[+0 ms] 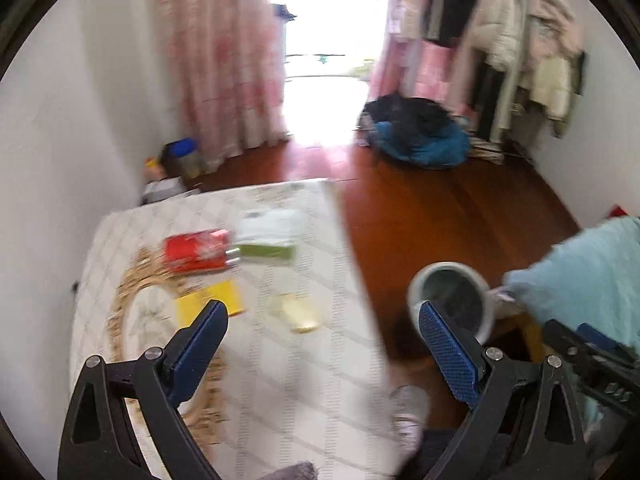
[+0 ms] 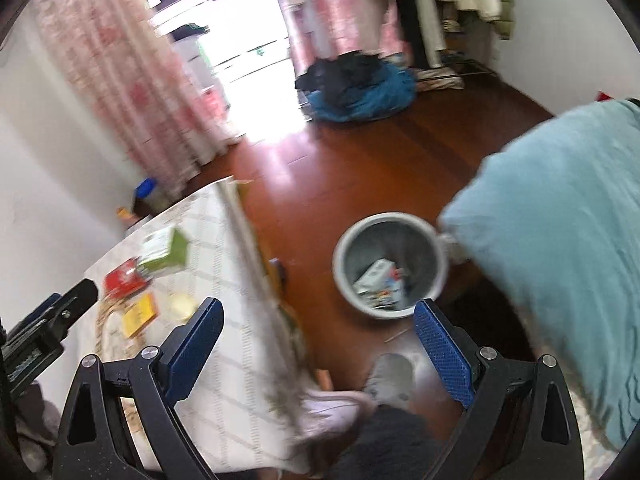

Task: Collect trash
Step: 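Move both grippers back toward the cola can and bread slice, then grasp the yellow card pack with the left gripper while the right grasps the bread slice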

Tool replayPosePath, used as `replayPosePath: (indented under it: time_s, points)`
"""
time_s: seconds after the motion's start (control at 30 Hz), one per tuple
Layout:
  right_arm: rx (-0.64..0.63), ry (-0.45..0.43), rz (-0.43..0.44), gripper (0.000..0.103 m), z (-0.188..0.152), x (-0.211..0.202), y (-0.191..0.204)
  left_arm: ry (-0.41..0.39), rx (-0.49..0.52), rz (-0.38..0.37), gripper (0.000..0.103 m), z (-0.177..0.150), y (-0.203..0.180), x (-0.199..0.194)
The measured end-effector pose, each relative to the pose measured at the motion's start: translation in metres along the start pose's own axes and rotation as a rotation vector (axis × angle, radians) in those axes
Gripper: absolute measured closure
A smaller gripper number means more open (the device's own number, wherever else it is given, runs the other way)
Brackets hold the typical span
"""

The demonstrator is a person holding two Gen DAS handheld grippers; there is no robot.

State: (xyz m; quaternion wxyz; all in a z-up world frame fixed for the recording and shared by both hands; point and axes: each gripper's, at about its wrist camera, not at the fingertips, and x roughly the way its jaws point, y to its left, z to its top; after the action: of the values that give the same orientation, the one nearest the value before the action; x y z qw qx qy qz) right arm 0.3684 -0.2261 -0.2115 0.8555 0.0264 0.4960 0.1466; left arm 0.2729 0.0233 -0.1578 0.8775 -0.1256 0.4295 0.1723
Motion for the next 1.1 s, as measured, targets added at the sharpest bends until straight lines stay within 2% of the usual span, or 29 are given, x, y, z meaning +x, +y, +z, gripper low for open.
replayPosePath:
  time_s: [0.13, 0.23, 0.37, 0.4, 0.47, 0.5, 0.6, 0.7, 0.73, 0.77, 0.83, 0.97, 1.1]
  points:
    - [-0.090, 0.072, 0.080, 0.006, -0.006, 0.033, 0.054, 0.076, -0.045, 0.148, 0.005, -0.022, 0.072, 0.037]
    - [-0.172, 0.159, 0.137, 0.006, -0.015, 0.080, 0.102, 0.143, -0.051, 0.241, 0.005, -0.041, 0.116, 0.069]
    - [-0.256, 0.262, 0.139, 0.006, -0.026, 0.153, 0.155, 0.216, 0.000, 0.309, 0.005, -0.057, 0.153, 0.107]
    - [-0.265, 0.290, 0.135, 0.008, -0.027, 0.174, 0.165, 0.227, 0.021, 0.308, 0.005, -0.058, 0.159, 0.116]
    - [-0.258, 0.336, 0.132, 0.023, -0.028, 0.204, 0.175, 0.249, 0.073, 0.325, 0.005, -0.058, 0.165, 0.134]
    - [-0.252, 0.363, 0.116, 0.032, -0.029, 0.222, 0.179, 0.257, 0.095, 0.319, 0.005, -0.057, 0.167, 0.141]
    - [-0.224, 0.414, 0.098, 0.041, -0.034, 0.255, 0.184, 0.280, 0.175, 0.307, 0.005, -0.054, 0.166, 0.161]
    - [-0.216, 0.449, 0.118, 0.066, -0.043, 0.269, 0.189, 0.298, 0.291, 0.281, 0.005, -0.047, 0.153, 0.178]
    - [-0.234, 0.431, 0.105, 0.080, -0.044, 0.268, 0.191, 0.302, 0.320, 0.273, 0.005, -0.045, 0.149, 0.181]
    - [-0.252, 0.421, 0.105, 0.087, -0.046, 0.268, 0.195, 0.308, 0.367, 0.260, 0.005, -0.044, 0.142, 0.186]
    - [-0.236, 0.415, 0.125, 0.093, -0.048, 0.264, 0.193, 0.321, 0.449, 0.229, 0.005, -0.040, 0.130, 0.195]
    - [-0.190, 0.393, 0.128, 0.096, -0.041, 0.253, 0.179, 0.350, 0.628, 0.179, 0.005, -0.039, 0.108, 0.212]
    - [-0.170, 0.414, 0.112, 0.096, -0.036, 0.251, 0.165, 0.392, 0.709, 0.108, 0.006, -0.036, 0.098, 0.227]
